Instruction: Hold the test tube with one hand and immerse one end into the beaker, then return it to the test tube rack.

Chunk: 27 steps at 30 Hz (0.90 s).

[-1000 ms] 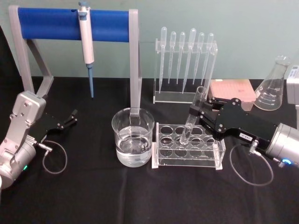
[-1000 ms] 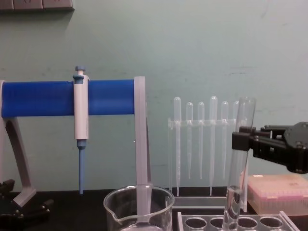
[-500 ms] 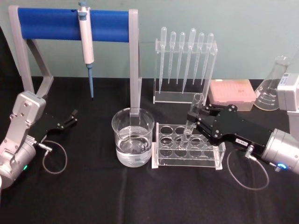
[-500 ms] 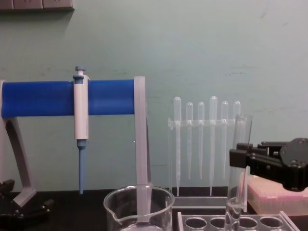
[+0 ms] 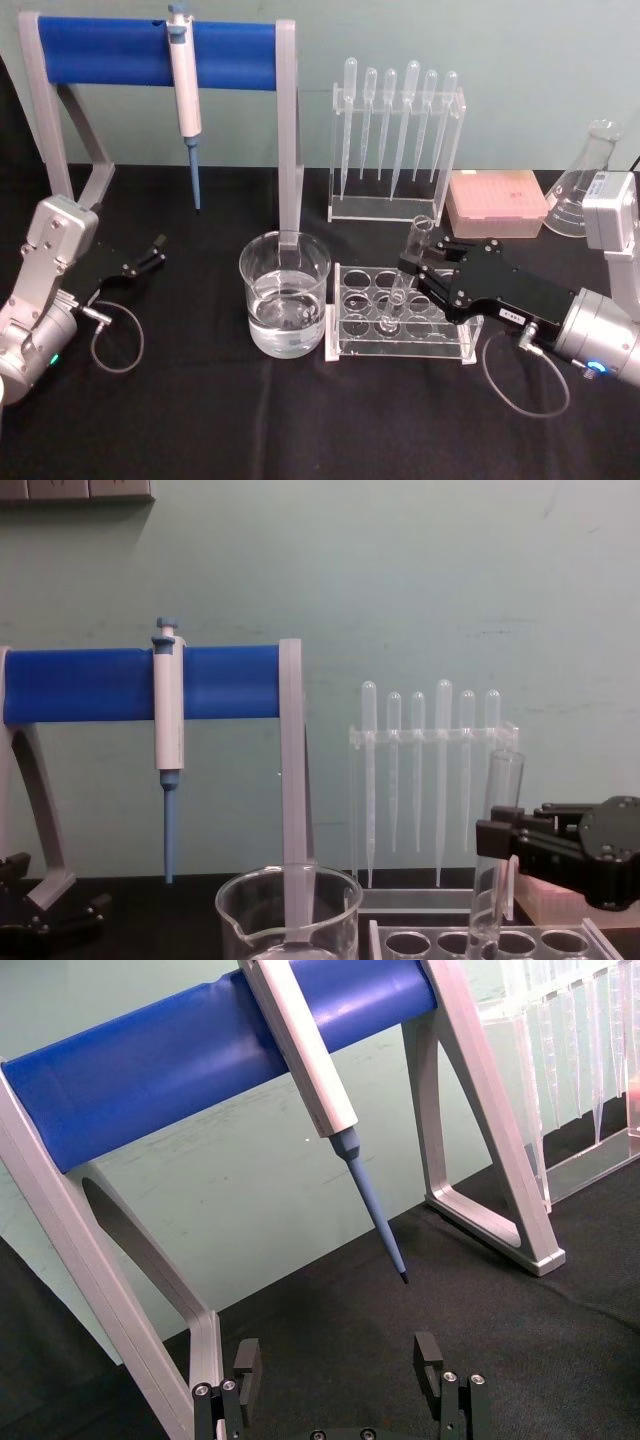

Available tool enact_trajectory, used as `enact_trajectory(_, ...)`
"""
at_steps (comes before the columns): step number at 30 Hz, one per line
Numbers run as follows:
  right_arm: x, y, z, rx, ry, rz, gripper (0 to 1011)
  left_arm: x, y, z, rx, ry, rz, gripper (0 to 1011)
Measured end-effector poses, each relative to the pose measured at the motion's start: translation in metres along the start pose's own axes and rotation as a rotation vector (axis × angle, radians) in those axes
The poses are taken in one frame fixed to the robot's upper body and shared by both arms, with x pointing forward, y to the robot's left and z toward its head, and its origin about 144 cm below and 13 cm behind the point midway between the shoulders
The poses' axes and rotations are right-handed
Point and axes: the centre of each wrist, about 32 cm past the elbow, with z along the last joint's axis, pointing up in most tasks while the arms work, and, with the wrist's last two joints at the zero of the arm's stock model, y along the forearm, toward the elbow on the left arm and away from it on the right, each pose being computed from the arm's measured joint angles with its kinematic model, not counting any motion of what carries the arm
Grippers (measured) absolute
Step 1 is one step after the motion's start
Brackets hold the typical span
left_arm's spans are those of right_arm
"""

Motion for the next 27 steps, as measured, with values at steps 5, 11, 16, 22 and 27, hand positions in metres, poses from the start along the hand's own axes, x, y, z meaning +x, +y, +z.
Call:
enact_trajectory(5,-0.001,0.0,-0.003,-0.004,0.001,-0.001,222,0.0,0.0,0.0,0.0,0.0,0.0,1000)
enact_trajectory(11,-0.002,0.0,-0.007,-0.012,0.0,0.0,222,0.0,0.0,0.0,0.0,0.0,0.0,1000)
enact_trajectory(16,-0.003,0.0,-0.01,-0.016,-0.003,0.0,222,0.0,0.0,0.0,0.0,0.0,0.0,1000)
enact_trajectory(22,-0.005,0.0,-0.011,-0.022,-0.005,-0.004,222,0.0,0.0,0.0,0.0,0.0,0.0,1000)
enact_trajectory(27,-0.005,0.0,-0.011,-0.027,-0.005,-0.007,222,0.0,0.0,0.0,0.0,0.0,0.0,1000)
